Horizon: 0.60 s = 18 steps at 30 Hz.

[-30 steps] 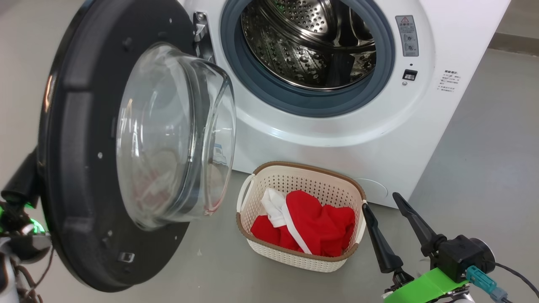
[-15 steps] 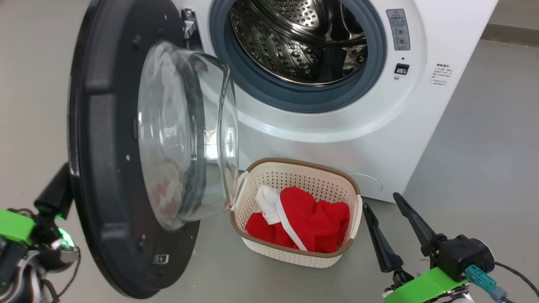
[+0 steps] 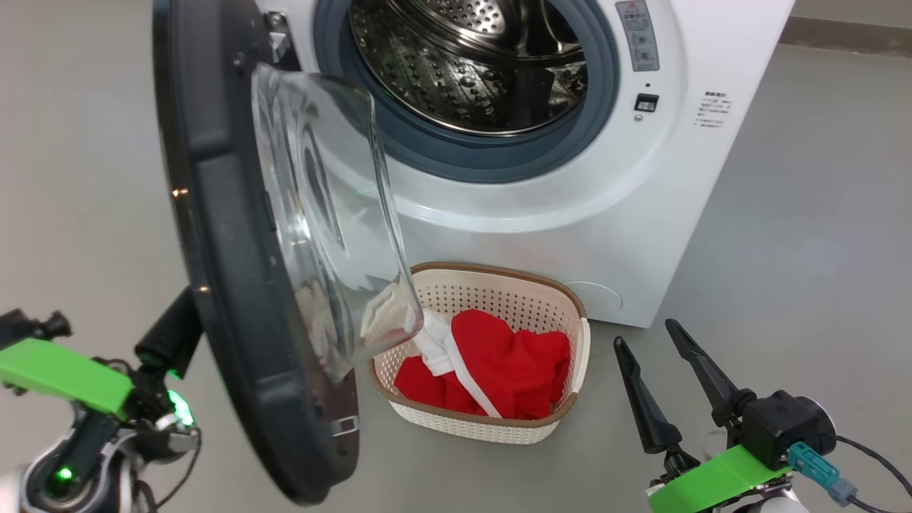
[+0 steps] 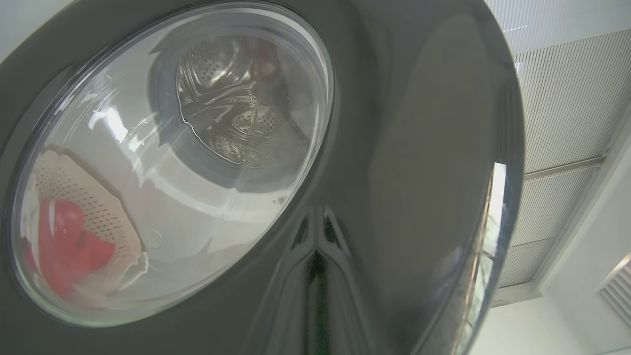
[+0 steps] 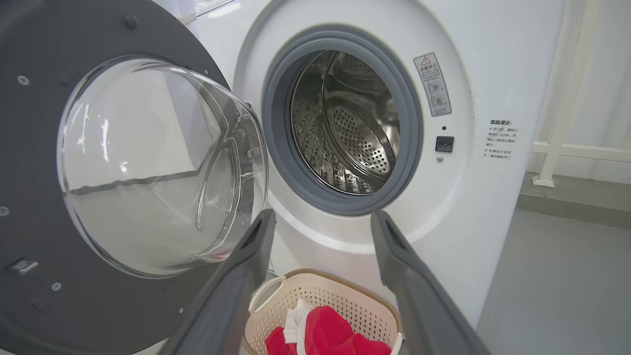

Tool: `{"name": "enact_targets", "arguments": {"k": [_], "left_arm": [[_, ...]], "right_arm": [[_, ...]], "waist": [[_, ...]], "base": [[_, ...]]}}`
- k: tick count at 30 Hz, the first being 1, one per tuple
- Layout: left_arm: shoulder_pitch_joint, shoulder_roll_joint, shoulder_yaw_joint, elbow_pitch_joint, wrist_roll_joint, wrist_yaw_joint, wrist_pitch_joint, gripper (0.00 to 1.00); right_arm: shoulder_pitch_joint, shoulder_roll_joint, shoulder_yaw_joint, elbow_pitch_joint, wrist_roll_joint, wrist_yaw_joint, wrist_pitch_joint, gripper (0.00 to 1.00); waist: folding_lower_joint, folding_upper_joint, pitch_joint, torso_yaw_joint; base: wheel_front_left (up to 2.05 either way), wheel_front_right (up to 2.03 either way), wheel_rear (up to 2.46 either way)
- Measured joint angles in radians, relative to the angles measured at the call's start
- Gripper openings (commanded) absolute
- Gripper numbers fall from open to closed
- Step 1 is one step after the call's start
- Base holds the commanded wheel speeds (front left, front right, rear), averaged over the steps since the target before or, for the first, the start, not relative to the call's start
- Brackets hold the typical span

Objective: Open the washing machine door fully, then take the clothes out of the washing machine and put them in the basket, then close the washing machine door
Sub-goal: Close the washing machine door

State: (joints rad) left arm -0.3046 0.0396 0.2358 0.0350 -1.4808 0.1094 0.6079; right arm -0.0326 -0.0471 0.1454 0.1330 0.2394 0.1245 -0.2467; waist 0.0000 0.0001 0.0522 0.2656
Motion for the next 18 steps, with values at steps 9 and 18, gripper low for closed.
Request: {"name": "enact_targets", "arguments": {"k": [9, 18], "left_arm": [[0.000, -0.001, -0.074, 0.004, -0.070, 0.000, -0.067, 0.00], [-0.001, 0.000, -0.113, 0.021, -0.112, 0.000, -0.086, 0.00]], "right_arm": [[-0.014, 0.000, 0.001, 0.012, 0.004, 0.000, -0.001, 1.00], [-0.014, 0.000, 0.002, 0.016, 0.005, 0.000, -0.001, 1.00]], "waist": [[0.0000, 0.0000, 0.005, -0.037], [0.0000, 0.0000, 0.013, -0.077]], "base": [[0.00, 0.00, 0.00], [0.00, 0.00, 0.00]]}}
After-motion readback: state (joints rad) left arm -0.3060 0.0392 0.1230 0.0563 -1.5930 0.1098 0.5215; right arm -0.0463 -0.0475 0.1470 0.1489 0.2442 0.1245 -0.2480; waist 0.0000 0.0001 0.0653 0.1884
